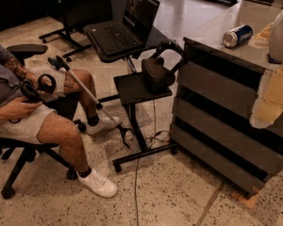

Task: Place pepsi can upright

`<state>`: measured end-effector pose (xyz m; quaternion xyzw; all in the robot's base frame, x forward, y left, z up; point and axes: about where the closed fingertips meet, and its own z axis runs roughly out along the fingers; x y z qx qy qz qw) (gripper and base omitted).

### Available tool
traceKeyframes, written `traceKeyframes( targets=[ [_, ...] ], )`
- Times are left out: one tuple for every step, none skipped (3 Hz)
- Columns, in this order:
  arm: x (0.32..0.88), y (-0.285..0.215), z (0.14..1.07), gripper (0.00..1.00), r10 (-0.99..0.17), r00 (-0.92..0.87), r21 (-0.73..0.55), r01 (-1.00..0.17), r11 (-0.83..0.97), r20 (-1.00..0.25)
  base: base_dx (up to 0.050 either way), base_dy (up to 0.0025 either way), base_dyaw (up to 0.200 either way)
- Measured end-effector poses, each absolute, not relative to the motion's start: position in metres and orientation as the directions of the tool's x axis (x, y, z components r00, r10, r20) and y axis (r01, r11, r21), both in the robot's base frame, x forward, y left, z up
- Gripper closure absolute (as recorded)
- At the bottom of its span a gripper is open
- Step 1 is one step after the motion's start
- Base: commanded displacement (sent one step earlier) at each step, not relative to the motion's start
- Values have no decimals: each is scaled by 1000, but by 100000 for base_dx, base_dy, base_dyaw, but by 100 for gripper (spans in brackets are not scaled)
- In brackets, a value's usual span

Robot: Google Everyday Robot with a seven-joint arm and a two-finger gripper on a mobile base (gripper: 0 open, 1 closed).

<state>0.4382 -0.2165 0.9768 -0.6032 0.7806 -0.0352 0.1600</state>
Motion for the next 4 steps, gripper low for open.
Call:
traceKeyframes(
  targets=[
    [438,-216,977,0,-953,-221,-248,-930,270,-207,3940,-245,-12397],
    [438,-216,977,0,-953,-221,-248,-930,270,-207,4748,1,-27],
    [438,-216,977,0,-953,-221,-248,-930,270,-207,2540,-221,-17174],
    [438,-216,977,0,-953,-221,-248,-930,270,-207,4802,-1,26]
  ],
)
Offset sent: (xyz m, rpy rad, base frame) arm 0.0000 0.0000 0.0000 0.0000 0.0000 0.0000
